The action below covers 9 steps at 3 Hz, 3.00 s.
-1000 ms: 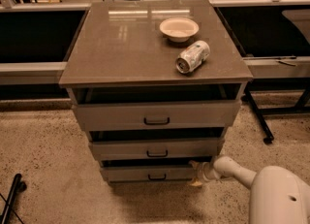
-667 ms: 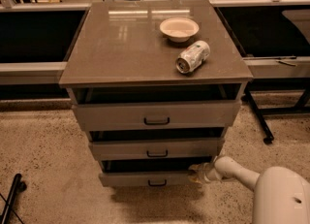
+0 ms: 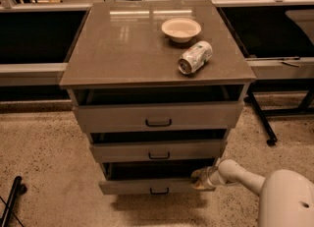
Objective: Open bottom drawer
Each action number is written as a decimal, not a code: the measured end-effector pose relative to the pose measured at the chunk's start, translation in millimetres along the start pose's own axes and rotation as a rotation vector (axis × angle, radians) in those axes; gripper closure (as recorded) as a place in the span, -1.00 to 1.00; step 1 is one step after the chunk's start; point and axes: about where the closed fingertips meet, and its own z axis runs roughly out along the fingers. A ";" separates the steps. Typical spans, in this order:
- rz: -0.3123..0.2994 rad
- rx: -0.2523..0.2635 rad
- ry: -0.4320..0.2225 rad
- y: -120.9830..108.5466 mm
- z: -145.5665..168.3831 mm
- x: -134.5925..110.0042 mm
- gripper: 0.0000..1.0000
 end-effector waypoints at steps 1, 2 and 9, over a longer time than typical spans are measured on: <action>0.000 0.000 0.000 0.0 0.0 0.0 -0.25; 0.000 0.000 0.000 0.0 0.1 0.0 -0.73; 0.010 -0.074 0.045 42.0 -4.3 -4.7 -0.20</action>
Offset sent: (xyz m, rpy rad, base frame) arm 0.0000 0.0000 0.0000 0.0000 0.0000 0.0000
